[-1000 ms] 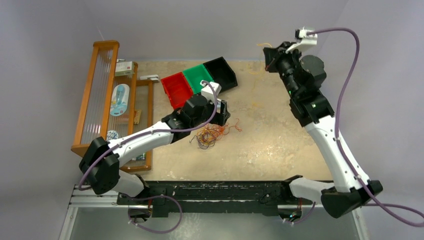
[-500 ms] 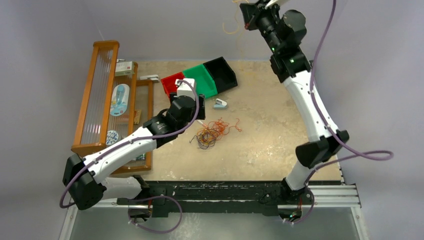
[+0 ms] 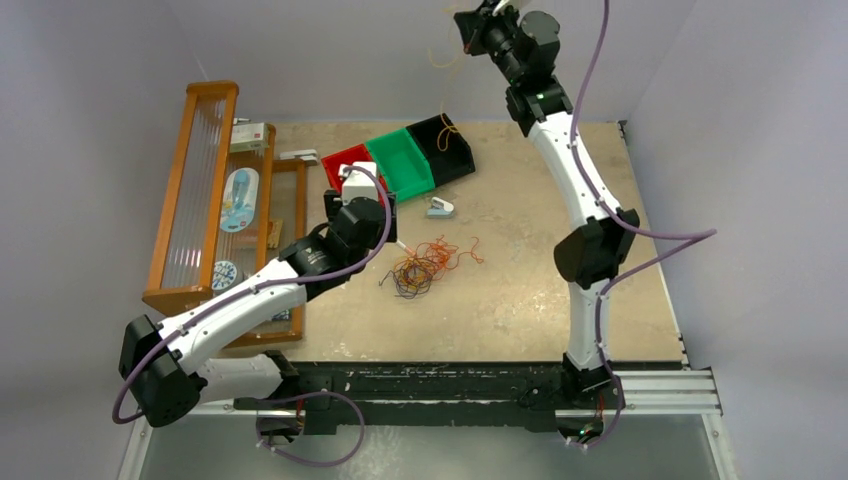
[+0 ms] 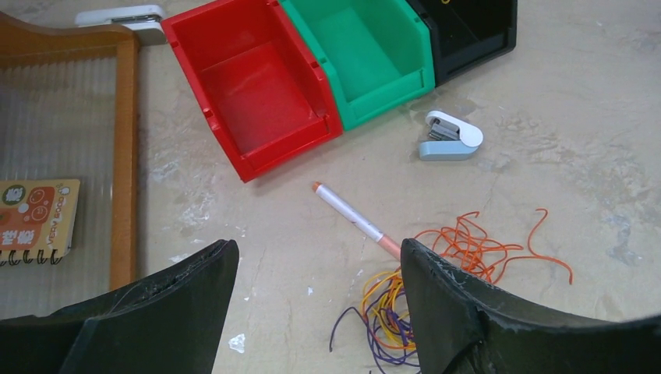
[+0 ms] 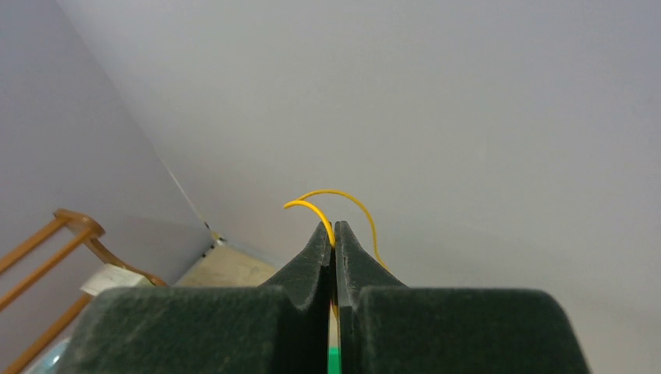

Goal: Untangle the cables

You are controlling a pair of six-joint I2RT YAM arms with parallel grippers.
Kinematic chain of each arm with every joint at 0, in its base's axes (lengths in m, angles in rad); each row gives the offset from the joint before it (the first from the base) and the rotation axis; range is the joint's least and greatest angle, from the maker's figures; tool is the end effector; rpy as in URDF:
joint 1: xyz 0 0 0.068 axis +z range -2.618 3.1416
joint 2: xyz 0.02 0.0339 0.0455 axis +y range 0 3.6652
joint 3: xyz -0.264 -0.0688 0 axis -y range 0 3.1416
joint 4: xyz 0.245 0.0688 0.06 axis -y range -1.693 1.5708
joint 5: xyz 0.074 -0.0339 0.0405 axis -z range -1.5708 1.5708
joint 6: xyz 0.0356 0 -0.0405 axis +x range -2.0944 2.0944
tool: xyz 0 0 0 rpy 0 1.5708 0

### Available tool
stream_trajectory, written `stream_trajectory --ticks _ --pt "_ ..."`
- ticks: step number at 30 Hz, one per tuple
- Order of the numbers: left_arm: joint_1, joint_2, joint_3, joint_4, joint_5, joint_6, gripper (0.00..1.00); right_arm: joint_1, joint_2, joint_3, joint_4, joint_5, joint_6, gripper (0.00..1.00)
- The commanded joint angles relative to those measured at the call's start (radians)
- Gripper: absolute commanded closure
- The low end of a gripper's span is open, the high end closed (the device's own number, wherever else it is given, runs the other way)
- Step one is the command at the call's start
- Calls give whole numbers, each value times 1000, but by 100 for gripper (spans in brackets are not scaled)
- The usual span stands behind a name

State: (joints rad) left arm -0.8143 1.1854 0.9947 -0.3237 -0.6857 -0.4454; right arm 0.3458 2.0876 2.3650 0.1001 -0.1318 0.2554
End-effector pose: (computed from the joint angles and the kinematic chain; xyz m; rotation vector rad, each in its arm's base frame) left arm 0.1956 -0.1744 0.3206 -0.0410 1.9625 -0.1062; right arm 0.4418 0.1641 0.5081 -0.1725 1.2061 0.6051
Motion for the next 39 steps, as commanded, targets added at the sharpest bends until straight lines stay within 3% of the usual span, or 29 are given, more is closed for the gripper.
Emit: stream_trajectory --ticks 1,14,31,35,39 --pt "8 -23 -11 10 -41 -1 25 -13 49 -2 72 -64 35 100" --pt "13 -2 -24 9 -26 -1 24 -14 212 -94 57 -108 21 100" --pt "17 48 -9 6 5 -6 25 -13 304 -176 15 -19 -87 98" --pt "17 65 -4 6 21 -11 25 -13 335 -162 -31 -34 -103 93" --pt "17 90 6 7 38 -11 24 -13 356 -153 -82 -65 -109 81"
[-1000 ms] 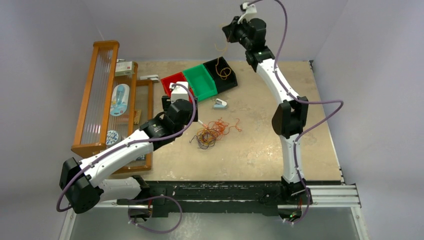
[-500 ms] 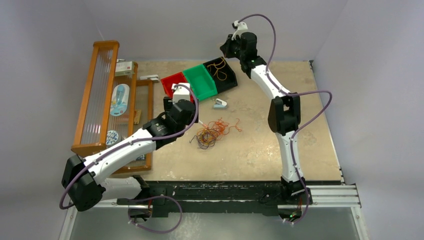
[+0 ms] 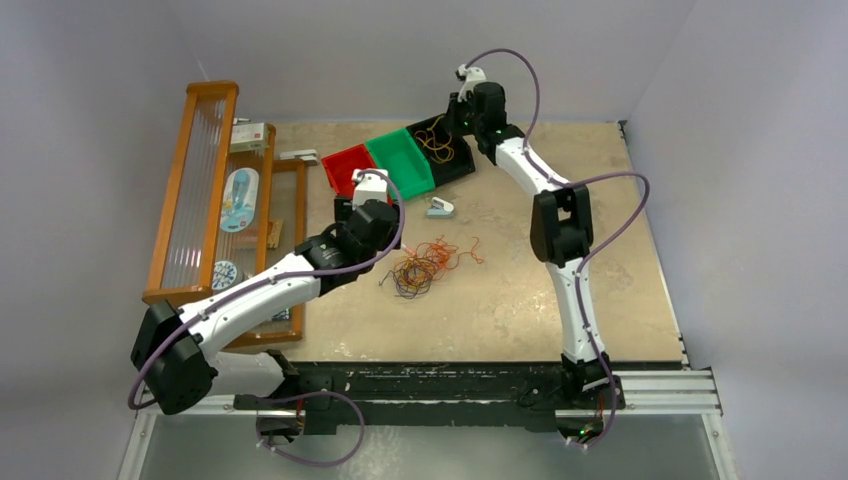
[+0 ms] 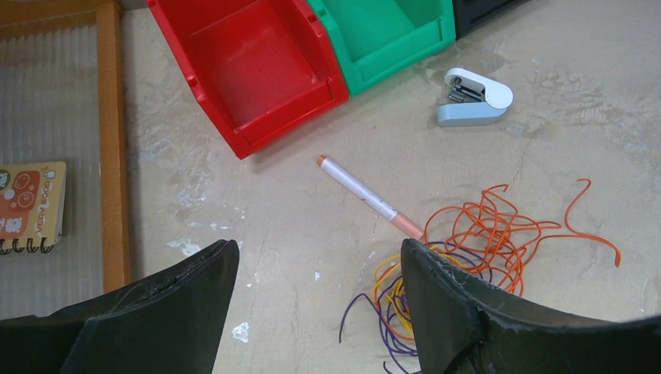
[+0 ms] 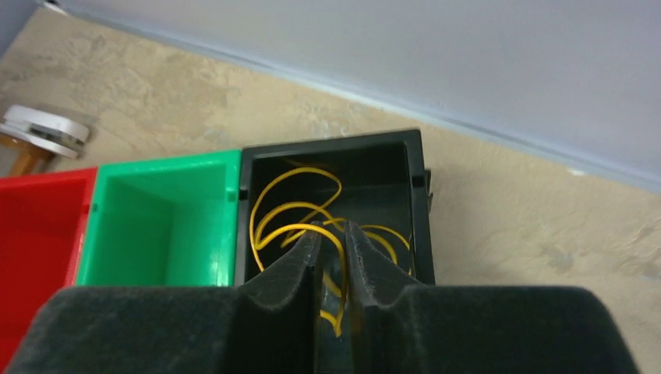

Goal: Untangle the cables

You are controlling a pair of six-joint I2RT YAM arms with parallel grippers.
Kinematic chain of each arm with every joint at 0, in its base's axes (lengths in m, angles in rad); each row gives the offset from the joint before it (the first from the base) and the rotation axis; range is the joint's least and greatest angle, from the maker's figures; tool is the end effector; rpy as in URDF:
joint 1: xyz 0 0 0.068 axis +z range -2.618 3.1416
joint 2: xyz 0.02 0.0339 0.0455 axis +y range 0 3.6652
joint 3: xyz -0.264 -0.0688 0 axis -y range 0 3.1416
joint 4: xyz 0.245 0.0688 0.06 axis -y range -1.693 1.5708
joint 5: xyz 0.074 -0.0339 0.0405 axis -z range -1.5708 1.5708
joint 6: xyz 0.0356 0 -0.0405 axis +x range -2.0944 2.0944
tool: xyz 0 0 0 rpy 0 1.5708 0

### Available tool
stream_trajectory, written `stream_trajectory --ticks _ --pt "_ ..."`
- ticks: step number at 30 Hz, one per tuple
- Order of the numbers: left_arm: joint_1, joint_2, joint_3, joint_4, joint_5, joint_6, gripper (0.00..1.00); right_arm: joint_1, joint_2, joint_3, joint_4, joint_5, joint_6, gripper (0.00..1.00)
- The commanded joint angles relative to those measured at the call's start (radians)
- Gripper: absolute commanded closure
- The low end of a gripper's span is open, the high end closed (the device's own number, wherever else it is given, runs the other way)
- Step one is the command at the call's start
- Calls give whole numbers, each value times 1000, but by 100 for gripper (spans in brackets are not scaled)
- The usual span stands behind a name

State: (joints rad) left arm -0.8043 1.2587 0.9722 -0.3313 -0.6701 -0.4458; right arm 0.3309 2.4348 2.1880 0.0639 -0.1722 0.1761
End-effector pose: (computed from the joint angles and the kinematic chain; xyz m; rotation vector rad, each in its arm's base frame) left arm 0.2060 -0.1820 0.2940 0.0029 2.0423 -0.0396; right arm 0.5468 0.1943 0.2634 -0.2644 1.7601 0.5188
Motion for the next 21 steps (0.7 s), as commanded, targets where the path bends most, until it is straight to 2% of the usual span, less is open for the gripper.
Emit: stream_trajectory --ticks 1,4,11,21 --pt "7 21 31 14 27 -11 24 2 8 18 -57 -47 -28 77" --pt "8 35 32 16 41 -17 24 2 -15 -26 -57 -63 -28 70" --pt "9 53 31 21 61 -21 23 2 -141 -126 -27 -37 -34 43" --pt "20 94 33 21 92 -30 23 2 -335 -248 -19 -9 -39 31"
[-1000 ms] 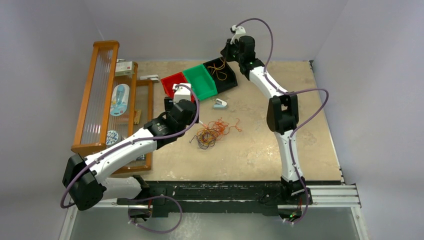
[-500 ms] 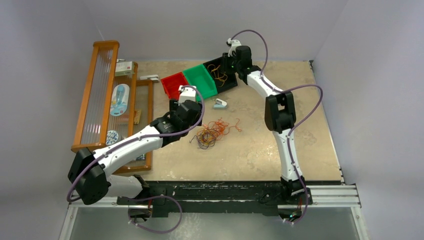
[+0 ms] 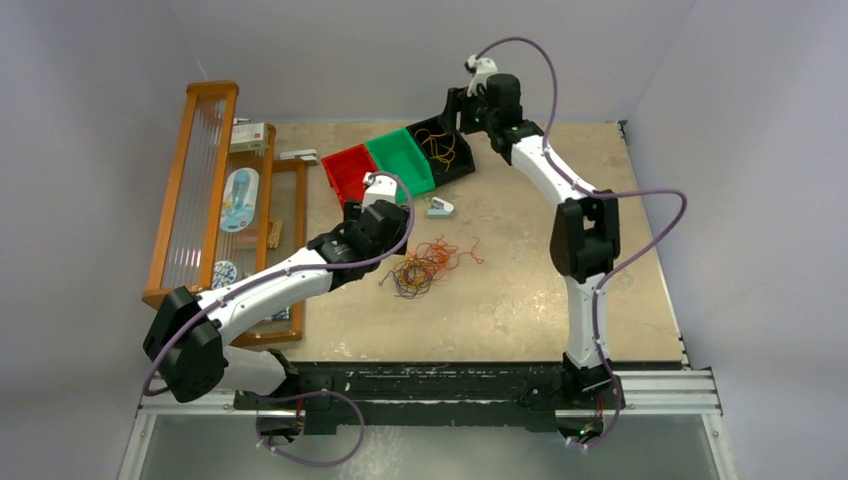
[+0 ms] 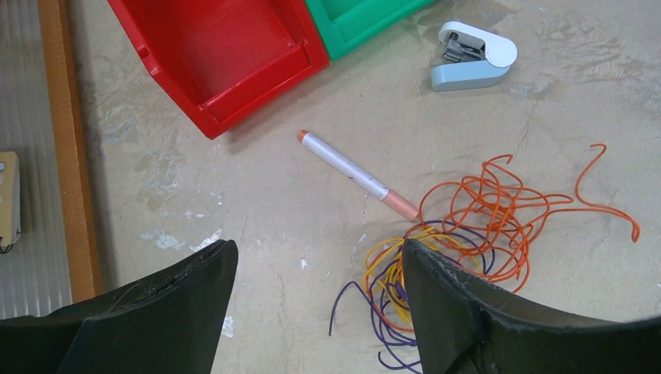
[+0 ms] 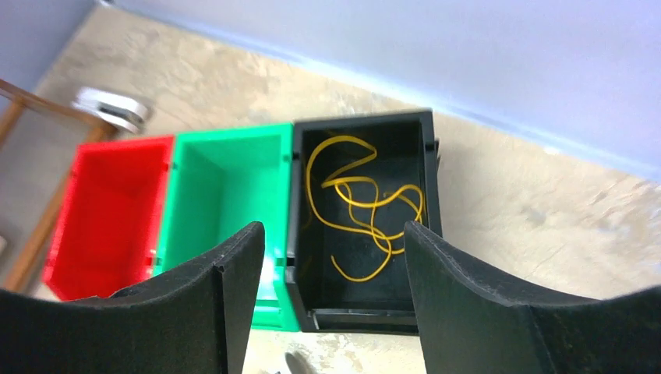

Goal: Untangle the cables

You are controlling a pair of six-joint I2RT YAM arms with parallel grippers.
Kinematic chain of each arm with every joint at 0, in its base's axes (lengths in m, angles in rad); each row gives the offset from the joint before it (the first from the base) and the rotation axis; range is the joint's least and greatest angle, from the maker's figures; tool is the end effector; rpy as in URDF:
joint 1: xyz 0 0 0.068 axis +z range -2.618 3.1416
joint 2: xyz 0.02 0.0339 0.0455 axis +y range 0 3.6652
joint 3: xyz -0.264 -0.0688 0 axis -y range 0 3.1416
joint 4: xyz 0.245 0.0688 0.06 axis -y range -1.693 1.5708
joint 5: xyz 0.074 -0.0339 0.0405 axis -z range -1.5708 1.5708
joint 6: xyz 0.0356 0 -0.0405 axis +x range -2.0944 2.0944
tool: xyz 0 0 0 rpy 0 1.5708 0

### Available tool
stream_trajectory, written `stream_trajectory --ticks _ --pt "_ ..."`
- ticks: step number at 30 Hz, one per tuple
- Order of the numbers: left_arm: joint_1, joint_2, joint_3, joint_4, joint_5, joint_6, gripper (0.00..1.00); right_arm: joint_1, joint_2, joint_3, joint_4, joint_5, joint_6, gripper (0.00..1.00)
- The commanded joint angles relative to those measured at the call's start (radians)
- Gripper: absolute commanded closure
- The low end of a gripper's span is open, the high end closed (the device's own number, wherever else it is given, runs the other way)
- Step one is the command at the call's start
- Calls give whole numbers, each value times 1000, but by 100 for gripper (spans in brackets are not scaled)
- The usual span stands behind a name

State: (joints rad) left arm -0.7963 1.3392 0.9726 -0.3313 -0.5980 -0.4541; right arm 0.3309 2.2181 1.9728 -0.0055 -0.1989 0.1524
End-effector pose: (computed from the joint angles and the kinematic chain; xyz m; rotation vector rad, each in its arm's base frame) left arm 0.2164 -0.1925 0.2722 0.0603 2.1302 -0.0486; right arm 0.5055 0.1811 0.2958 -0.3063 1.8223 0.5207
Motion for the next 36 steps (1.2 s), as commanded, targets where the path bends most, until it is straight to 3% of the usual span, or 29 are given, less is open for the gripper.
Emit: stream_trajectory --ticks 1,7,13,18,24,29,36 --pt "15 17 34 22 25 -22 23 2 -131 -48 47 24 -16 31" --pt "48 43 27 33 83 -35 23 2 -233 -181 44 11 -14 32" --pt "145 85 2 79 274 -69 23 2 -408 -435 53 -10 30 33" --pt "153 148 9 108 401 -60 23 2 -523 -630 23 -32 64 33" --pt "154 209 0 113 374 -81 25 24 -621 -836 44 -146 173 35" --pt "154 235 -15 168 372 -88 25 132 -673 -913 60 -91 237 35" --pt "154 278 -36 207 390 -87 36 225 -685 -993 146 -62 317 35"
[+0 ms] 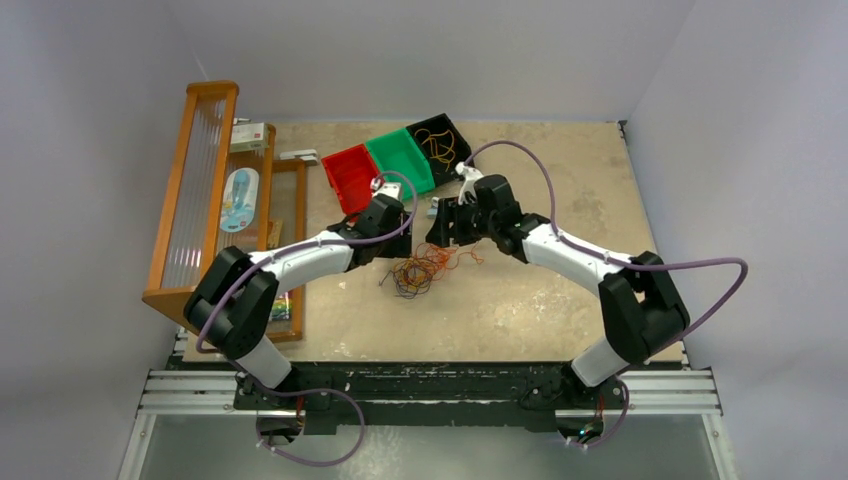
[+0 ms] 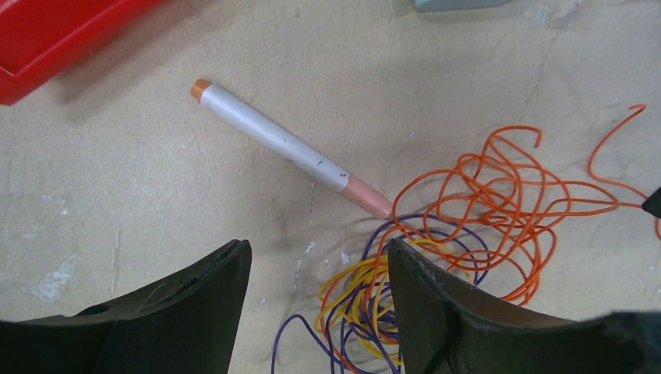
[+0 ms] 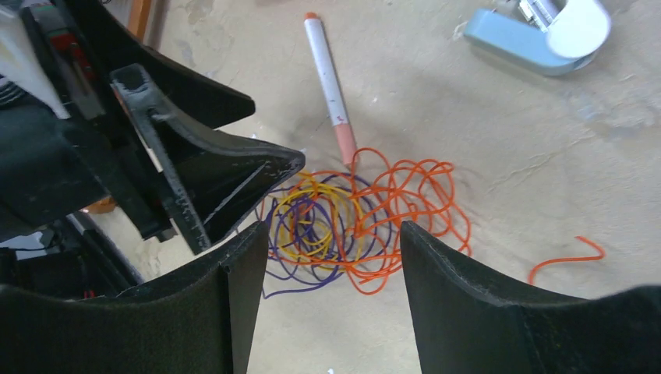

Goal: Untangle the cables

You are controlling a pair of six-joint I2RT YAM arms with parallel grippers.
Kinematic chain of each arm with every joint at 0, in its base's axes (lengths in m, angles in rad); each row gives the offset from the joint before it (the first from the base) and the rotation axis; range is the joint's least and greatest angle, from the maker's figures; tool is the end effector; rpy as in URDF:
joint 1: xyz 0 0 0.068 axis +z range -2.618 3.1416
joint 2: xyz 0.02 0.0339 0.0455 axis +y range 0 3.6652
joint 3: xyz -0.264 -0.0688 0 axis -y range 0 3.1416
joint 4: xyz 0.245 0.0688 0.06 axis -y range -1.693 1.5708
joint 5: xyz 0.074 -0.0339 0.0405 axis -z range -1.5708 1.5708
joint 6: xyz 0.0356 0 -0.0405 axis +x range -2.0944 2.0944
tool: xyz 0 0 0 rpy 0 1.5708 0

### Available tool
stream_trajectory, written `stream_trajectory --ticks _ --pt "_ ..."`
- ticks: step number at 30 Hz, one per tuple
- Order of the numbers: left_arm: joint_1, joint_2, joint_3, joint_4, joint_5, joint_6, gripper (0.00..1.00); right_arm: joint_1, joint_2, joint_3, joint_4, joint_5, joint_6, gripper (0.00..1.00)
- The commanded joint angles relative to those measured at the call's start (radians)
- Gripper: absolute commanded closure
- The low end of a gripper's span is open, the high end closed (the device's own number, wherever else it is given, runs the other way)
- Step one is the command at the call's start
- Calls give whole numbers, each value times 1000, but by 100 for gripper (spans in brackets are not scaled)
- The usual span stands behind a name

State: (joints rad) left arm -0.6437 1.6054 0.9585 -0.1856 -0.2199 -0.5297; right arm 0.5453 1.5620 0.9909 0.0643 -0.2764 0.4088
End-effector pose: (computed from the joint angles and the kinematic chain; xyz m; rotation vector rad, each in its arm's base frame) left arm 0.2718 -0.1942 0.1971 0.0343 2.3970 -0.2928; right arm 0.2949 0.1903 0.2430 -0.3249 2.1505 0.8536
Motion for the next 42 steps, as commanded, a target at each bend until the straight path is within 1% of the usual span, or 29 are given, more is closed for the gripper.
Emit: stream_trajectory --ticks 1,4,11,15,23,27,34,36,39,42 --pt "1 16 -27 64 5 -10 37 16 -26 -9 75 16 61 35" --pt "1 30 -35 69 -7 11 39 24 -15 4 62 16 50 35" --pt "1 30 -66 136 79 48 41 26 3 20 47 22 32 35" --pt "1 29 -75 140 94 48 42 27 17 23 57 16 33 35" --pt "1 -70 -152 215 110 37 40 26 28 19 66 20 26 35" --pt "1 -78 -175 238 129 36 40 27 24 18 63 22 24 35" --pt "2 -38 -187 261 142 22 47 27 19 12 61 22 28 35" --pt "1 -30 -188 267 137 22 51 28 21 12 61 20 29 35" --pt "1 -14 -188 276 138 20 58 32 25 14 61 18 30 35" --pt "2 -7 -189 282 139 17 68 33 27 17 59 18 28 36"
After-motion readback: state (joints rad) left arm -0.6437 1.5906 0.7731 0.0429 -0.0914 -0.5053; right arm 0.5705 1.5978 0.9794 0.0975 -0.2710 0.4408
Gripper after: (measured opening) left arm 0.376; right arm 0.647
